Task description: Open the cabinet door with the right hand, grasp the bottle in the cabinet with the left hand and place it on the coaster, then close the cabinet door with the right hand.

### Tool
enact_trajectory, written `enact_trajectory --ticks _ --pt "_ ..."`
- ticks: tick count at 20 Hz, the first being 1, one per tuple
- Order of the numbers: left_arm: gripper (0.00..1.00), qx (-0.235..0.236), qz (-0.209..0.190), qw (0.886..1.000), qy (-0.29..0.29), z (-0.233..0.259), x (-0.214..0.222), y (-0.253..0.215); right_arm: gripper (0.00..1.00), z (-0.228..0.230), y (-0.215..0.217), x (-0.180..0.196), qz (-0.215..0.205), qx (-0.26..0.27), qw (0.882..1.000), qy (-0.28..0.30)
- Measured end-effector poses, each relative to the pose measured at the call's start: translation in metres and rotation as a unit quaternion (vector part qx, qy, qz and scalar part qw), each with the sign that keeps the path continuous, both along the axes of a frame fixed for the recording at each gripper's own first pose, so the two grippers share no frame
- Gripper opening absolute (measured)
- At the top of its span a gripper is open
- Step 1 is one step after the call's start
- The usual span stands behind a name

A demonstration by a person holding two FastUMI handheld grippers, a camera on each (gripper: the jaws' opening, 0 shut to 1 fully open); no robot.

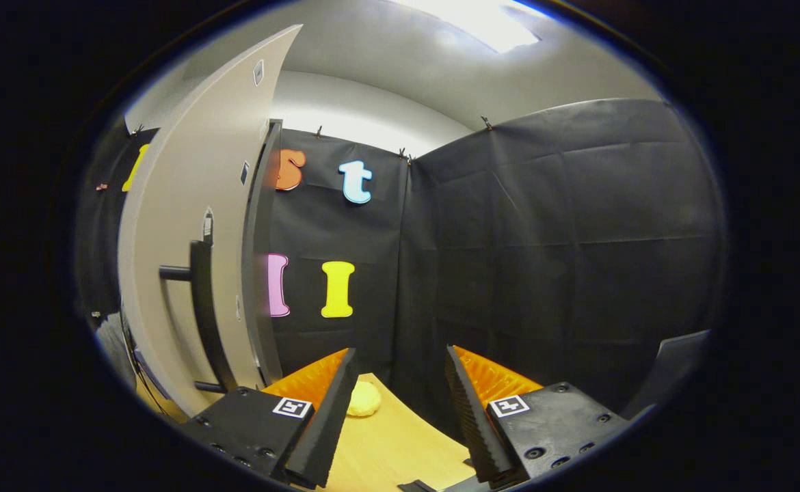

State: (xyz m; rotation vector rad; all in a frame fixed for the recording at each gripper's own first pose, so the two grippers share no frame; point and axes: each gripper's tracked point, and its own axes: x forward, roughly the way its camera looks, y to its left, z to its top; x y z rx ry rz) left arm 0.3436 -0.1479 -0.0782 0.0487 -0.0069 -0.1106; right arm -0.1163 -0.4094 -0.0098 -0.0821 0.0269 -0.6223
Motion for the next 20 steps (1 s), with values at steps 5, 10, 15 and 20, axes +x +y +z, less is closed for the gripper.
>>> enact_trajectory --ticks 5,10,15,20 --pt "0.77 -0.018 -0.036 0.999 0.007 0.015 -0.080 0.014 0.79 0.013 0.051 -0.025 0.009 -0.024 1.000 -0.006" --pt "0.77 0.000 -0.063 0.998 0.011 0.011 -0.166 0.043 0.79 0.016 0.121 -0.024 0.054 -0.024 0.998 -0.010" --pt "0.77 -0.001 -0.090 0.995 0.035 -0.024 -0.226 0.061 0.79 0.012 0.178 -0.013 0.080 0.001 0.996 -0.033" --pt "0.78 -0.048 -0.110 0.990 0.076 -0.080 -0.271 0.075 0.79 -0.011 0.227 0.011 0.122 0.027 0.992 -0.034"
